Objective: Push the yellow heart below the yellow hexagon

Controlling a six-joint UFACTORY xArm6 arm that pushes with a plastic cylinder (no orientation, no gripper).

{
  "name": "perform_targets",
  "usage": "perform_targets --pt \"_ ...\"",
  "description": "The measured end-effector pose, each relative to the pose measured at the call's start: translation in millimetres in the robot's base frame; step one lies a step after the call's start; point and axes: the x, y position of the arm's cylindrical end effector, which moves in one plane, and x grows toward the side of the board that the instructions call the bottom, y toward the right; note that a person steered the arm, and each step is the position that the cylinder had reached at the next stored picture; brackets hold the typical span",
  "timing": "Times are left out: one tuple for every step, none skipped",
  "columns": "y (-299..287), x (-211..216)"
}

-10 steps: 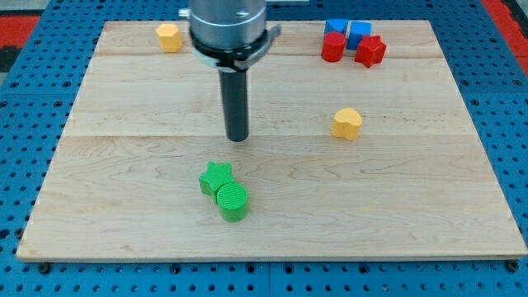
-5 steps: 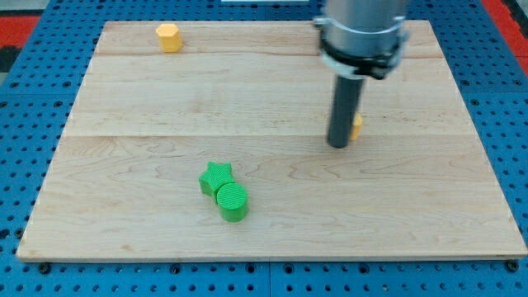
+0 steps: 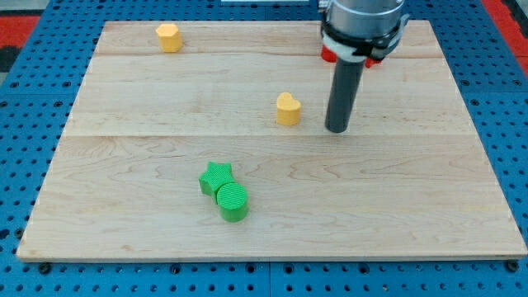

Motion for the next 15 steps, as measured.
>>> perform_targets --pt "-68 -1" --pt "-96 -18" --pt "-106 -19" --pt "-91 -11" --pt "-34 -2" --pt "-5 -22" --pt "-97 -52" --pt "-173 -64" --pt "-134 -26" --pt "-178 -9" --pt "-228 -54" --pt "-236 -87" --pt "-208 -73" --pt "-185 -65" --pt "-148 -79"
